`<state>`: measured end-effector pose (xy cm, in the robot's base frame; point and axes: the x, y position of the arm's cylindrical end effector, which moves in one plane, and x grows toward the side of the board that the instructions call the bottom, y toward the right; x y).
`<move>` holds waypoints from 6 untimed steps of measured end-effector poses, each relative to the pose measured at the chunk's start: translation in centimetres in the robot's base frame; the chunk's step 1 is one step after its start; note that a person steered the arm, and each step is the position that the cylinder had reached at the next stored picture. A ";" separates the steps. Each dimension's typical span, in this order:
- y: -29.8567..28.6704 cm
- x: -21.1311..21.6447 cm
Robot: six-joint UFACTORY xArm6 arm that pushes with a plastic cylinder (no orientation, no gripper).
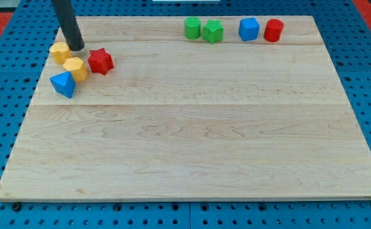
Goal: Separate the green blocks from each other
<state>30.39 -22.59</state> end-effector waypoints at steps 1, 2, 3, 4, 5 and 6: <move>5.8 -5.5; 8.3 -10.0; 10.3 -11.2; 16.5 -11.1; 27.0 -11.1; 29.7 -11.1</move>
<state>19.31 7.06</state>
